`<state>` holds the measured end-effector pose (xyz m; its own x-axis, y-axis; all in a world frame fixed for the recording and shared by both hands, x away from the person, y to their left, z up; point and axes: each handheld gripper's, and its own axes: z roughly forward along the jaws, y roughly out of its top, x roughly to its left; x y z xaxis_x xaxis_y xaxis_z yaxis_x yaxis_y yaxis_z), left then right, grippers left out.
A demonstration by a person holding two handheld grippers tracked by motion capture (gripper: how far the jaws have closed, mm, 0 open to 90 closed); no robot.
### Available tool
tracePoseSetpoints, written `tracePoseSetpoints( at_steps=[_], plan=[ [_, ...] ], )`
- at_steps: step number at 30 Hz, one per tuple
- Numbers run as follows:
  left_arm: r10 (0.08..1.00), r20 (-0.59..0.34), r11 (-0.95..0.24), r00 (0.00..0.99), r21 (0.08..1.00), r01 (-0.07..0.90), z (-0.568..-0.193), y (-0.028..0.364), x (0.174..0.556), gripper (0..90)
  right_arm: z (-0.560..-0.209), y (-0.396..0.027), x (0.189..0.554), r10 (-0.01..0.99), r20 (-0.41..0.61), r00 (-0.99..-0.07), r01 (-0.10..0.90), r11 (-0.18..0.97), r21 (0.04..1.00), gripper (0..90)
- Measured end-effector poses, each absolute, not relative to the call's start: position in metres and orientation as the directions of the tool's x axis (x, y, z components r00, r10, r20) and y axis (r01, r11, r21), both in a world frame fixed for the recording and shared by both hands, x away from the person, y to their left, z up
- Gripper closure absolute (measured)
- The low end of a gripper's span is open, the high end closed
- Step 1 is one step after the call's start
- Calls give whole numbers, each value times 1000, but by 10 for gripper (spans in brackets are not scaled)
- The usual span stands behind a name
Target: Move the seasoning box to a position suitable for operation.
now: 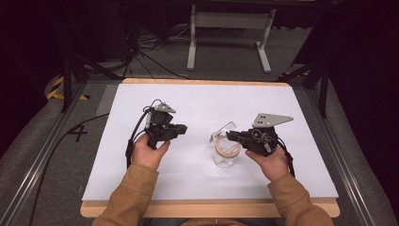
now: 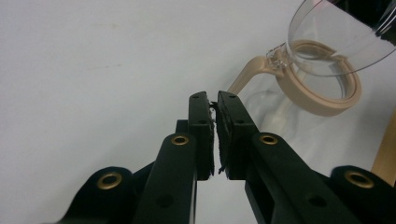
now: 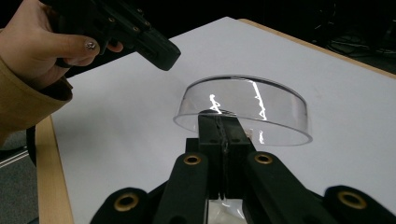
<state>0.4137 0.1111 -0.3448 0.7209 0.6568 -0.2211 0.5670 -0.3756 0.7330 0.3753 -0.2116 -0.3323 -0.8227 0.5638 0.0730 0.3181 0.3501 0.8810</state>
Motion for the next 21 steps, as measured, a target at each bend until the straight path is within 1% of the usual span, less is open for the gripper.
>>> tracePoseSetpoints(
  at_steps=[8, 14, 21],
  plan=[
    [680, -230, -357, 696, 726, 588, -348, 124, 407, 841, -334, -199, 389, 554, 76, -829, 313, 347, 884, 898],
    [688, -235, -350, 687, 722, 597, -350, 126, 405, 839, -330, -197, 399, 561, 85, -824, 309, 320, 896, 898],
    [691, -238, -347, 683, 719, 602, -351, 129, 405, 836, -341, -188, 410, 572, 99, -814, 355, 356, 864, 898]
  ],
)
